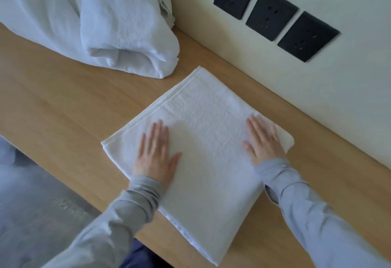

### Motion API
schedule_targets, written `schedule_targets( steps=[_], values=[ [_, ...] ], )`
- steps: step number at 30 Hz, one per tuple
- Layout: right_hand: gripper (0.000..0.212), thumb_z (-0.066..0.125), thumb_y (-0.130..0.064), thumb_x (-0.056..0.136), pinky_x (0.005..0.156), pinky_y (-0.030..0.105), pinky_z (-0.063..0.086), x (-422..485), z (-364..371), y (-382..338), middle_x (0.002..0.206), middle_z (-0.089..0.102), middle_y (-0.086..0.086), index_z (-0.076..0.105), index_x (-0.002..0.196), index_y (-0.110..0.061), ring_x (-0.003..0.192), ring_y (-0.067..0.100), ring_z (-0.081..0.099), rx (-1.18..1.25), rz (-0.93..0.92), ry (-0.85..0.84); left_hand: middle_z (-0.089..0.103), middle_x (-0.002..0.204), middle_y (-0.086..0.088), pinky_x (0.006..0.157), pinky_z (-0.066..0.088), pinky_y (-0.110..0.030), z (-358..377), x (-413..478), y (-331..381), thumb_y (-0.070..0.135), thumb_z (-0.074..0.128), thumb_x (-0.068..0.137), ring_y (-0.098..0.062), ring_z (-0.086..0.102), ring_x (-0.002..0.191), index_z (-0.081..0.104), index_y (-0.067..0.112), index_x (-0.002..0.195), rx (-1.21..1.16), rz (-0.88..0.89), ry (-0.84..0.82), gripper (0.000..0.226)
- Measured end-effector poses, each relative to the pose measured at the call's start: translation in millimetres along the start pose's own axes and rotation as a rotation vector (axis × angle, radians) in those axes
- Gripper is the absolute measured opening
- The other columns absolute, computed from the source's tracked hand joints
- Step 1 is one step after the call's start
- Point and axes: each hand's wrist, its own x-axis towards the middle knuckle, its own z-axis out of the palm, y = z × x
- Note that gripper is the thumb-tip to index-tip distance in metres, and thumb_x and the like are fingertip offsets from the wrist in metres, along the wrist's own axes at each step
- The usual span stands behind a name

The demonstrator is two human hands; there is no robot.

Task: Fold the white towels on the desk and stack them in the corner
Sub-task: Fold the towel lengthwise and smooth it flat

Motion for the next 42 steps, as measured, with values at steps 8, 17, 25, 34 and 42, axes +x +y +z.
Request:
schedule_targets(
  steps=[8, 17, 25, 34, 42],
  values=[
    [0.056, 0.030, -0.029, 0.089, 0.111, 0.045, 0.019, -54.1, 21.9, -25.1, 0.148, 0.036, 0.007, 0.040, 0.140, -0.008, 0.138, 0.022, 0.032, -0.006, -0.257, -0.039, 0.039, 0.145, -0.013, 0.106, 0.025, -0.041, 30.8, -90.8, 116.6, 0.056, 0.028, 0.090, -0.027, 0.036, 0.135, 0.045, 0.001, 0.135, -0.119, 0.175, -0.169, 0.073],
    [0.057, 0.022, -0.036, 0.099, 0.119, 0.039, 0.001, -4.7, 27.6, 82.5, 0.157, 0.012, 0.005, 0.013, 0.149, -0.010, 0.146, 0.017, 0.006, 0.163, 0.124, -0.124, 0.032, 0.149, -0.013, 0.107, 0.025, -0.043, 40.8, -92.9, 117.5, 0.059, 0.024, 0.090, -0.027, 0.030, 0.138, 0.038, 0.001, 0.139, -0.054, 0.150, -0.165, 0.076],
    [0.057, 0.041, -0.028, 0.097, 0.117, 0.048, 0.005, 28.3, -8.9, 8.5, 0.154, 0.021, 0.012, 0.023, 0.146, -0.004, 0.144, 0.026, 0.013, 0.179, -0.295, 0.080, 0.028, 0.151, -0.014, 0.113, 0.016, -0.043, 22.6, -64.2, 80.6, 0.055, 0.017, 0.093, -0.032, 0.026, 0.138, 0.029, 0.002, 0.143, -0.107, 0.044, 0.017, 0.074],
    [0.058, 0.030, -0.035, 0.100, 0.117, 0.042, -0.003, 72.6, 23.4, -8.0, 0.158, 0.002, 0.000, 0.005, 0.149, -0.019, 0.146, 0.018, 0.000, 0.047, -0.304, -0.075, 0.006, 0.157, 0.000, 0.118, 0.003, -0.042, 20.3, -14.4, -8.3, 0.062, 0.007, 0.088, -0.016, 0.004, 0.144, 0.007, 0.012, 0.149, 0.020, -0.154, 0.010, 0.079],
    [0.057, 0.043, -0.039, 0.096, 0.107, 0.043, 0.029, 92.7, 7.2, 39.3, 0.147, 0.036, 0.011, 0.029, 0.144, -0.012, 0.134, 0.028, 0.033, 0.354, 0.131, 0.057, 0.018, 0.155, -0.008, 0.116, 0.008, -0.044, 15.4, -17.7, -5.7, 0.058, 0.011, 0.091, -0.025, 0.015, 0.143, 0.019, 0.007, 0.147, -0.106, -0.136, 0.069, 0.076]
  ],
)
